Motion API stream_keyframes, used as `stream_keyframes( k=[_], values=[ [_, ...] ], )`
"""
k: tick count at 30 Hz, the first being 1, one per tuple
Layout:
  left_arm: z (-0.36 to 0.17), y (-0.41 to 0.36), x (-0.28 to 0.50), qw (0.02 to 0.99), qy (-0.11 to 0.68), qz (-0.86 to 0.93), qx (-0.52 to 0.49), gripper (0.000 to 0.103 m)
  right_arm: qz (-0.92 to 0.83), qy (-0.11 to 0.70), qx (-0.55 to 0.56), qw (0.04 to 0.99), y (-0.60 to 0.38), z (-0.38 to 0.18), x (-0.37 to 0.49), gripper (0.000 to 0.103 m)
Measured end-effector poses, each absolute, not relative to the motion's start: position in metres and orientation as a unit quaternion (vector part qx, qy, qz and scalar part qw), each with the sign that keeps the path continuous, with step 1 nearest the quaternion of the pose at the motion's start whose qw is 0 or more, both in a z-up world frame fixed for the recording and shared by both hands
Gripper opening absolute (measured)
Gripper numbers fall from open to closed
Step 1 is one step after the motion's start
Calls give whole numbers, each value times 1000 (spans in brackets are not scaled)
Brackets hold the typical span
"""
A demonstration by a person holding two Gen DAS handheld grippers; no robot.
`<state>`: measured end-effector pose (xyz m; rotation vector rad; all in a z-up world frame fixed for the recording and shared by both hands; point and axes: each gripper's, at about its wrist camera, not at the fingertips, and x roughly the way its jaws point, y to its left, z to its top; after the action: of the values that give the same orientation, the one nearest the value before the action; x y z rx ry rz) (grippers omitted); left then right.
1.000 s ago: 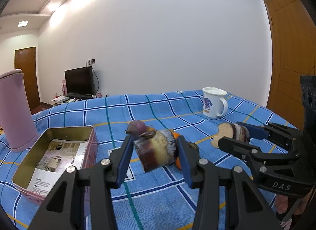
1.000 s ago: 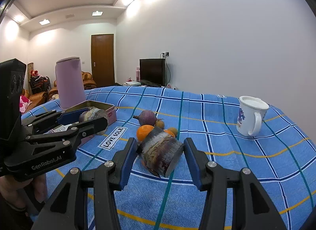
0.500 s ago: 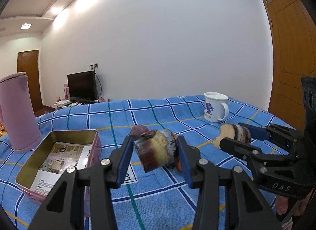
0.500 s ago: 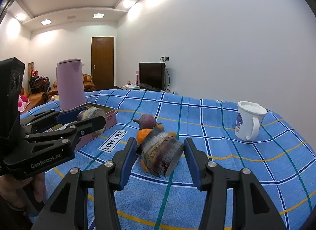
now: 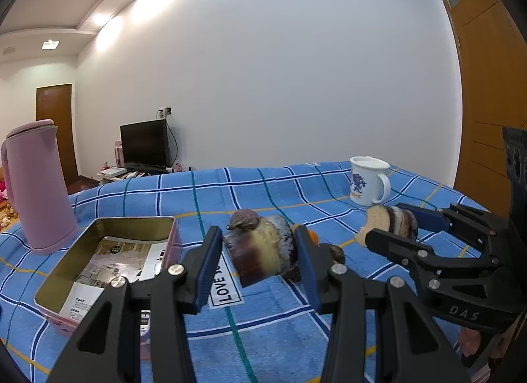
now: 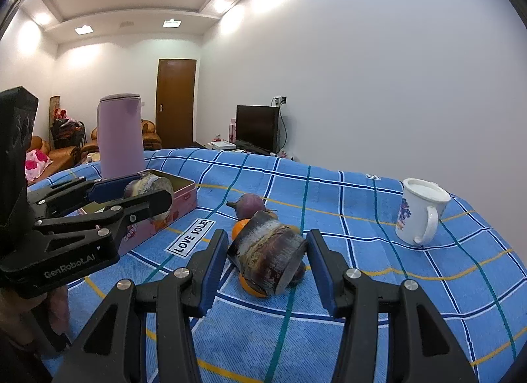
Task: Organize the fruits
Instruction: 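Carry both held sugarcane pieces over the open pink tin box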
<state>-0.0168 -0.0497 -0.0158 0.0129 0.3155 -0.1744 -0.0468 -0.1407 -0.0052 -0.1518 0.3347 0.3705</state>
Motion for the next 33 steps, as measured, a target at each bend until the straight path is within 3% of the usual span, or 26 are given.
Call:
stream_keyframes(
  k=[33],
  values=[
    [-22,42,1,976,215,8,-18,47,274,173,-106,940,-55,28,-7,51]
  ],
)
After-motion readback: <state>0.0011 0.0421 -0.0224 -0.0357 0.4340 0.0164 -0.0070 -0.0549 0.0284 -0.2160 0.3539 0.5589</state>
